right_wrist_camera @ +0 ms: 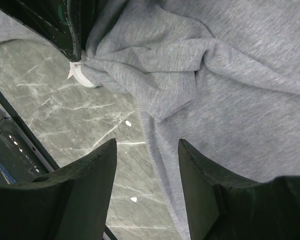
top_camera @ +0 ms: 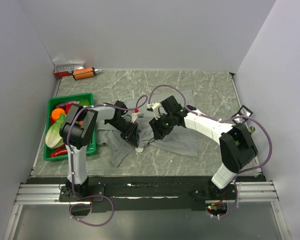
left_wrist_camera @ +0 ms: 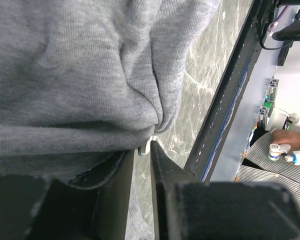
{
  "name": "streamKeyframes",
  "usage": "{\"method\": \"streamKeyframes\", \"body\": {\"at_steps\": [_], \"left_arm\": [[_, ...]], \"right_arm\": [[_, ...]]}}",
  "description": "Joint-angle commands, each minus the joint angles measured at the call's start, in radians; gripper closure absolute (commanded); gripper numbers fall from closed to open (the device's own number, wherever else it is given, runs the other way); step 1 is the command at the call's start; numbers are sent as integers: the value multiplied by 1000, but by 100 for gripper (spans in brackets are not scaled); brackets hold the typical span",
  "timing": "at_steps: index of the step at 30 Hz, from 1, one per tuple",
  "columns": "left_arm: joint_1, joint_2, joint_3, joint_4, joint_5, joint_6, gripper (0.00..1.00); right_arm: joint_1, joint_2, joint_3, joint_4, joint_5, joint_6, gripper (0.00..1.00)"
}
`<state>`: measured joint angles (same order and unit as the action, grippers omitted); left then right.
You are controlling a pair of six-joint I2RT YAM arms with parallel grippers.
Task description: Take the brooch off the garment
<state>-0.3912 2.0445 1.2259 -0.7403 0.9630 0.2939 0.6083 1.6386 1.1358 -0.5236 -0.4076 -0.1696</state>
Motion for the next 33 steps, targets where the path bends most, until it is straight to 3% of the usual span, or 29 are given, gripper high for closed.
{"method": "streamKeyframes", "body": {"at_steps": [1, 8, 17, 21, 23, 25, 29, 31, 33], "left_arm": [[-18, 11, 14, 22, 0, 11, 76], [-37, 16, 6, 48, 16, -2, 67], [-54, 43, 7, 71, 33, -21, 83], [-54, 48, 18, 58, 81, -29, 99], [-44, 23, 14, 39, 136, -22, 99], [-25, -44, -2, 32, 180, -6, 99], [-6, -128, -12, 9, 217, 43, 99], [5, -145, -19, 41, 233, 39, 99], [8, -135, -29, 125, 252, -34, 99]], "right_arm": [[1, -23, -22, 23, 9, -10, 41], [-2, -23, -33, 22, 1, -10, 39], [1, -19, -28, 25, -2, -8, 39], [1, -19, -25, 22, 1, -13, 40], [-2, -36, -8, 7, -10, -25, 42], [-24, -49, 45, -39, -77, -33, 43], [-77, -40, 156, -118, -250, 15, 28], [-103, -36, 176, -110, -310, 100, 31], [-145, -26, 167, -98, -396, 206, 42]]}}
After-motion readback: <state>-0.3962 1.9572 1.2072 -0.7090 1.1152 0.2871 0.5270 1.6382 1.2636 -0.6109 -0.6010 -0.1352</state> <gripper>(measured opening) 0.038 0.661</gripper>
